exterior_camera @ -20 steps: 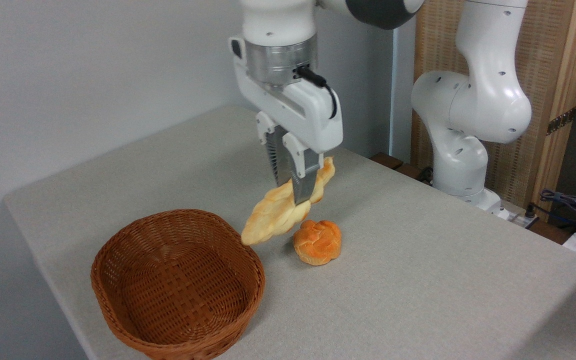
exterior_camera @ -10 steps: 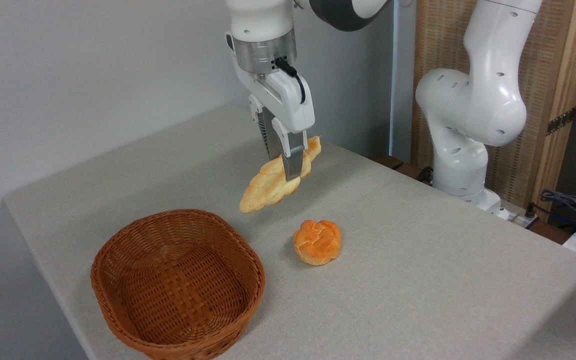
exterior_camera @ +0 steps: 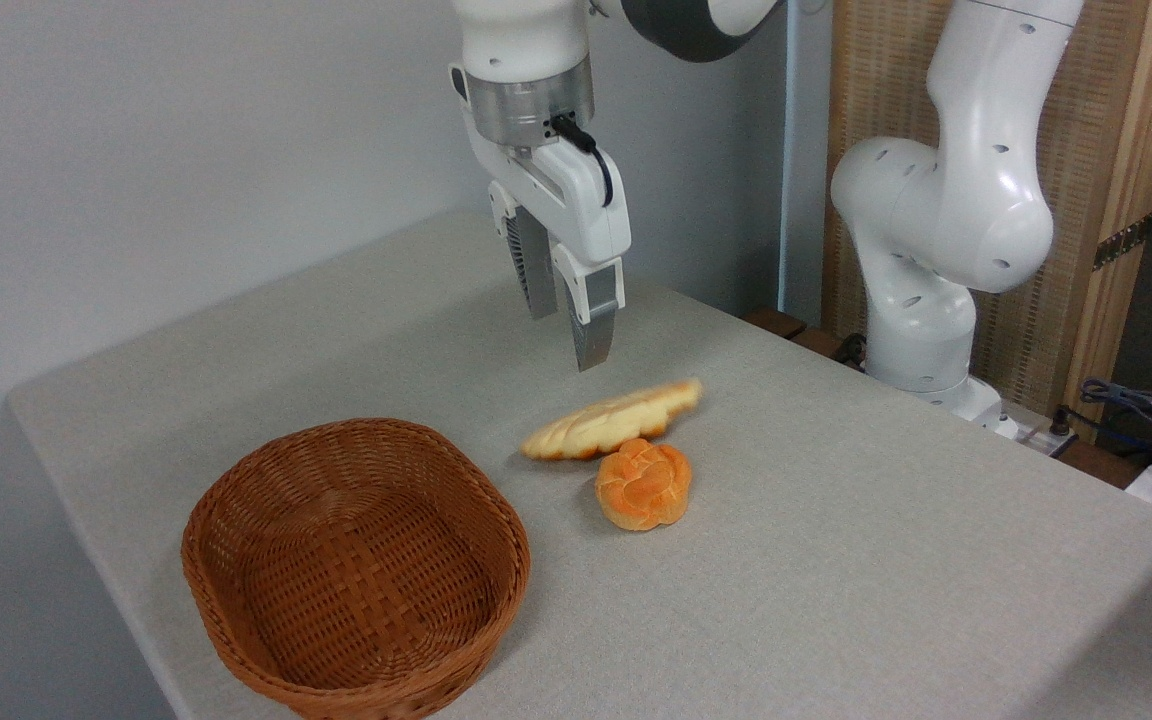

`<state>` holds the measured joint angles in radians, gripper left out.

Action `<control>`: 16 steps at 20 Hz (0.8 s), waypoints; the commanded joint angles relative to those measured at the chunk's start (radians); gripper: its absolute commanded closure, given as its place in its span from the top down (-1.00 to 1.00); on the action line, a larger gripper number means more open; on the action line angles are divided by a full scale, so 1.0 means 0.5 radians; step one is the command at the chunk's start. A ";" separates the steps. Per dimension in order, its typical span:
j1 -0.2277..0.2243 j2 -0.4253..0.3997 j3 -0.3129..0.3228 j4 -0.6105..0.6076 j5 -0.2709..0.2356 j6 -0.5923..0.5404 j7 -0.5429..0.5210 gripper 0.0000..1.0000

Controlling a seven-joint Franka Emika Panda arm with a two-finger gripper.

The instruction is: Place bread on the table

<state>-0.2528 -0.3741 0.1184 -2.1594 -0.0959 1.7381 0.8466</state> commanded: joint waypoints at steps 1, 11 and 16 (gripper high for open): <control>0.018 0.073 0.036 0.207 -0.026 -0.015 -0.015 1.00; 0.055 0.509 0.104 0.889 0.084 -0.224 -0.199 1.00; 0.125 0.665 0.098 1.143 0.063 -0.273 -0.245 1.00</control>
<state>-0.2186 -0.0980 0.1615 -1.6910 -0.0673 1.6609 0.7483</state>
